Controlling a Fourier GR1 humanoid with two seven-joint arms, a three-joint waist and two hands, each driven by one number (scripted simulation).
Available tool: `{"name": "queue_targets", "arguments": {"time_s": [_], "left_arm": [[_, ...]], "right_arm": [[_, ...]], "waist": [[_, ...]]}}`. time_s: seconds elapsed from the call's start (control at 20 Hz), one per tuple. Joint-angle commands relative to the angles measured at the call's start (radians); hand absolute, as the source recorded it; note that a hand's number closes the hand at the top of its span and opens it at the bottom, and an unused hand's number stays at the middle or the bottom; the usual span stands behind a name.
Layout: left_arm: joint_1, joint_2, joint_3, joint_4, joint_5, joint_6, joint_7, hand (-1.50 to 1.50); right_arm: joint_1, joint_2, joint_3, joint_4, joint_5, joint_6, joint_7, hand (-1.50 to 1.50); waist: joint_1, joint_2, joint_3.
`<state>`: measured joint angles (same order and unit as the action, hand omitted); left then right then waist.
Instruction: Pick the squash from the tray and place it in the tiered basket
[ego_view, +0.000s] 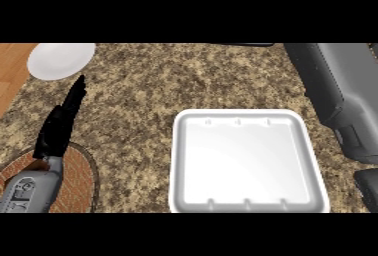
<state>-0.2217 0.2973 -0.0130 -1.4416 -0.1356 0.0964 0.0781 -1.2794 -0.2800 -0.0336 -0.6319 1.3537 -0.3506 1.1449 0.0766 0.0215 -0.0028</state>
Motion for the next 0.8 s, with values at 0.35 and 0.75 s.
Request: {"name": "queue_targets", "arguments": {"time_s": [0.35,0.75], "left_arm": [[0.033,0.024,0.036,-0.023,0.036,-0.046,0.016,0.0],[0.018,-0.018,0.014,-0.052,0.0,0.003,0.047,0.0]], "right_arm": [[-0.126,-0.059,-0.117,0.251,0.026,-0.059,0.025,1.5],[-0.087,-0.186,-0.081,0.393,0.117,-0.004,-0.027,1.5]], "waist": [[-0.024,-0.007,0.002],[-0.031,-0.007,0.003]]}}
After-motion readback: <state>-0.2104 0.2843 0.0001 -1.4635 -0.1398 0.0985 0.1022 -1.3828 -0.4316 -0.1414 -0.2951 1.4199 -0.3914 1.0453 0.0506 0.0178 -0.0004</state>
